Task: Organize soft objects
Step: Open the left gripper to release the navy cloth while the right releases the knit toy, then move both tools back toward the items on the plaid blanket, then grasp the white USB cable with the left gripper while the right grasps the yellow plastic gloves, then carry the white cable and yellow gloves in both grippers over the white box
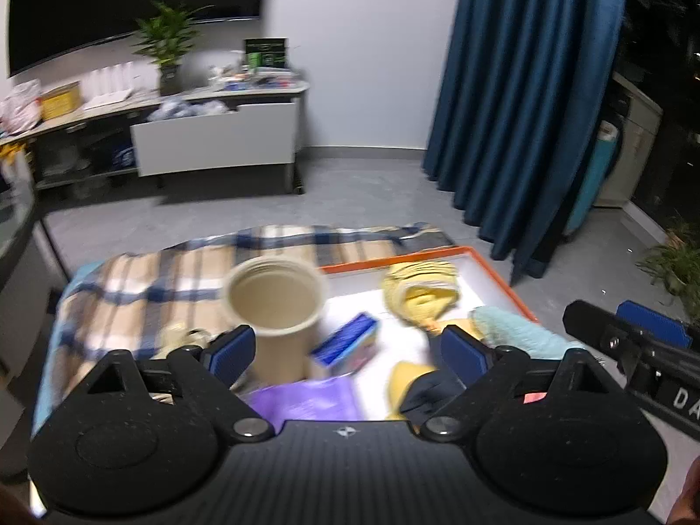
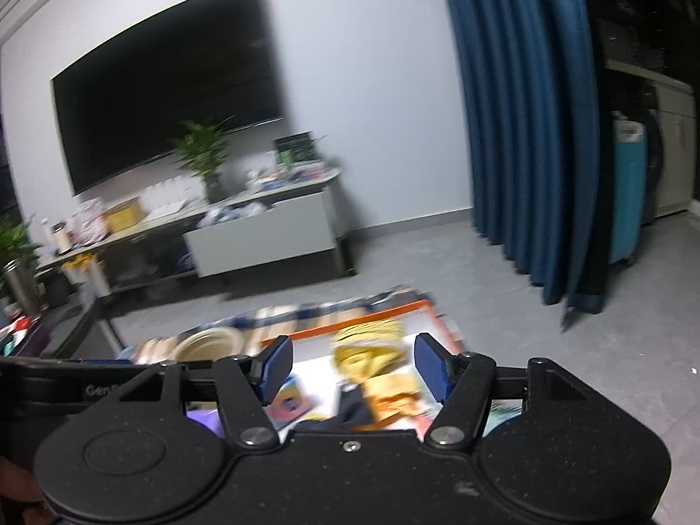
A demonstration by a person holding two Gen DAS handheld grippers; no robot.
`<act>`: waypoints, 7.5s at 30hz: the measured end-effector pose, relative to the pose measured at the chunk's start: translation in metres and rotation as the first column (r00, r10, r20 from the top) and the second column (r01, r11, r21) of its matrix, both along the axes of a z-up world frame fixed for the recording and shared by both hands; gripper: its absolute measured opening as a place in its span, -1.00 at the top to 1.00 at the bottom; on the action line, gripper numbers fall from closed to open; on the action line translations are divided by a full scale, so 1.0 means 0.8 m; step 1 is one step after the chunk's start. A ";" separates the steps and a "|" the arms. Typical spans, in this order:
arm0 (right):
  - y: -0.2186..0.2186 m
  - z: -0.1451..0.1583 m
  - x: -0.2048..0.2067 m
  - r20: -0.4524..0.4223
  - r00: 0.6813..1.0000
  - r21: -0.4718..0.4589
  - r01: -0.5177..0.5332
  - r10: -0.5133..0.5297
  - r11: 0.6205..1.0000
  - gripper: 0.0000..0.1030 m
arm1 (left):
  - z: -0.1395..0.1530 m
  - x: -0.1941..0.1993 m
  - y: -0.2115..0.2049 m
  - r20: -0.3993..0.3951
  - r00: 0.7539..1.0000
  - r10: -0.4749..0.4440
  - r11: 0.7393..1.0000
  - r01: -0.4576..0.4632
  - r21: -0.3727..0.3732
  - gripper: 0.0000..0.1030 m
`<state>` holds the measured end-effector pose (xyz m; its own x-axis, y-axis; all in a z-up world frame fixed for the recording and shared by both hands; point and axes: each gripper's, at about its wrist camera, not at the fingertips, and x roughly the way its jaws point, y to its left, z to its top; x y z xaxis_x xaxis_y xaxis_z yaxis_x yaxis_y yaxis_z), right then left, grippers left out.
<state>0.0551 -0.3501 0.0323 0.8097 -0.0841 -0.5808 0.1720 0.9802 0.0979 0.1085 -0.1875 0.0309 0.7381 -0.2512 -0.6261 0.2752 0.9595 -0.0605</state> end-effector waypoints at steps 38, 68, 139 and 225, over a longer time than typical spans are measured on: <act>0.144 -0.030 0.010 -0.077 0.965 0.014 -0.251 0.251 0.968 -0.53 | -0.085 0.011 0.179 -0.139 0.962 0.236 0.972 -0.235 0.022 -0.94; 0.199 -0.061 0.026 -0.129 0.939 0.028 -0.319 0.320 0.947 -0.53 | -0.121 0.020 0.253 -0.109 0.966 0.236 0.967 -0.223 0.121 -0.27; 0.253 -0.056 0.029 -0.131 0.926 0.056 -0.351 0.355 0.935 0.55 | -0.034 -0.048 0.278 -0.042 0.950 0.310 0.945 -0.312 -0.097 -0.26; 0.105 0.002 -0.034 -0.039 0.990 0.005 -0.136 0.136 0.991 0.54 | -0.002 -0.054 0.092 0.017 1.000 0.009 0.999 -0.008 -0.036 -0.27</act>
<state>0.0279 -0.2660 0.0341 0.7904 0.0266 -0.6120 0.0405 0.9946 0.0956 0.0651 -0.1138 0.0295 0.7513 -0.2667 -0.6037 0.2681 0.9592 -0.0900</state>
